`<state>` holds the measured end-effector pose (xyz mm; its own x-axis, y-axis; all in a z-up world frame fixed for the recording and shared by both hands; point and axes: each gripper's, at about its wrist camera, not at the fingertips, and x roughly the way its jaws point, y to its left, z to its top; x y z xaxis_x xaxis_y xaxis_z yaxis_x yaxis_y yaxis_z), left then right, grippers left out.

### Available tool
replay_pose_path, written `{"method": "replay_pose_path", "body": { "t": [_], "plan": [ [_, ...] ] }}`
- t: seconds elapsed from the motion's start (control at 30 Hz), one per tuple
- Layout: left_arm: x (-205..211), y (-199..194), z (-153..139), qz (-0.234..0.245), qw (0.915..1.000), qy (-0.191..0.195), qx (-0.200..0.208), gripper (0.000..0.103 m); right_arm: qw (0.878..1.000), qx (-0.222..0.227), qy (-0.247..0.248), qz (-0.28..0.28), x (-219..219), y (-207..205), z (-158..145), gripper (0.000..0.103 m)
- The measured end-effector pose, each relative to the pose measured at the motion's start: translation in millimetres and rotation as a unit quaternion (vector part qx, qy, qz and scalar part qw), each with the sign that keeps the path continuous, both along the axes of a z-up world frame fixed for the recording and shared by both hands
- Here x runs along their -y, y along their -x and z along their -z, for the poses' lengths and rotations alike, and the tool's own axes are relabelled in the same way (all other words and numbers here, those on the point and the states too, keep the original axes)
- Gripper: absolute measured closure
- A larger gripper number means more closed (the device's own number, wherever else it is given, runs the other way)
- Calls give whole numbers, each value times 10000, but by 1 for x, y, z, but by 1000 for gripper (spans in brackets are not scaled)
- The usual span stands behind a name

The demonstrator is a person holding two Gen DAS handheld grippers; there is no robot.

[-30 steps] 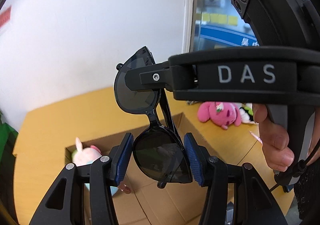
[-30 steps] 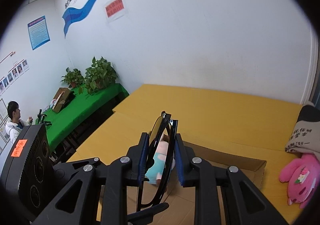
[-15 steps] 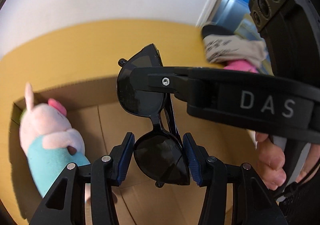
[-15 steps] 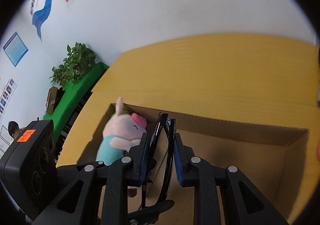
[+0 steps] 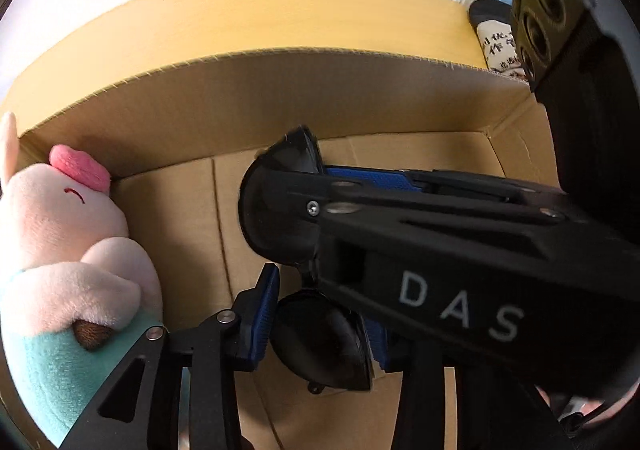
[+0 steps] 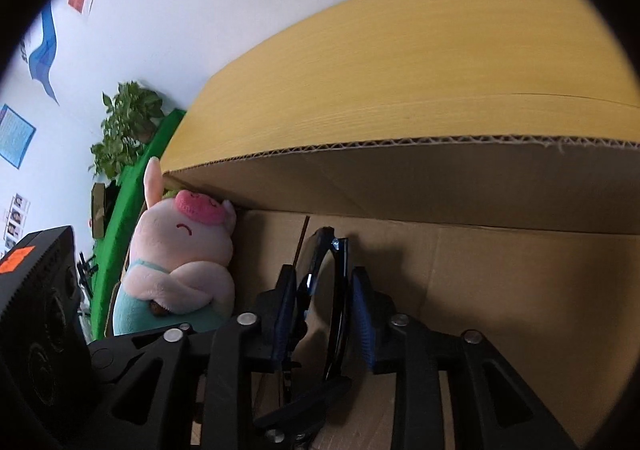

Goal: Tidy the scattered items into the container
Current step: 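Lower the sunglasses into the cardboard box and open both grippers, then withdraw both tools from the box toward the black charger box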

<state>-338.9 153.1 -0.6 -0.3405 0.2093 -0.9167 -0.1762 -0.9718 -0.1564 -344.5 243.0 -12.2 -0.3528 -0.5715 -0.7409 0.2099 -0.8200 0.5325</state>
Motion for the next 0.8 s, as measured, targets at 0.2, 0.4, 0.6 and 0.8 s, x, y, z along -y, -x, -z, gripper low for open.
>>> {"method": "replay_pose_path", "body": {
  "t": [0.2,0.4,0.6,0.8],
  "plan": [
    [12,-34,-40,-39,9981,-259,-563,36,9979,-555,-71,313,-26,-29,-46,35],
    [48,-119,-102,-232,9841,-105,-1759,15,9851,-1493,-804,281,-30,-118,-122,27],
    [76,-212,-132,-474,9652,54,-2570,7,9622,-2029,-1728,565,-13,-242,-156,25],
    [97,-296,-138,-475,9537,127,-2967,0,9497,-2161,-2139,744,8,-321,-153,25]
  ]
}}
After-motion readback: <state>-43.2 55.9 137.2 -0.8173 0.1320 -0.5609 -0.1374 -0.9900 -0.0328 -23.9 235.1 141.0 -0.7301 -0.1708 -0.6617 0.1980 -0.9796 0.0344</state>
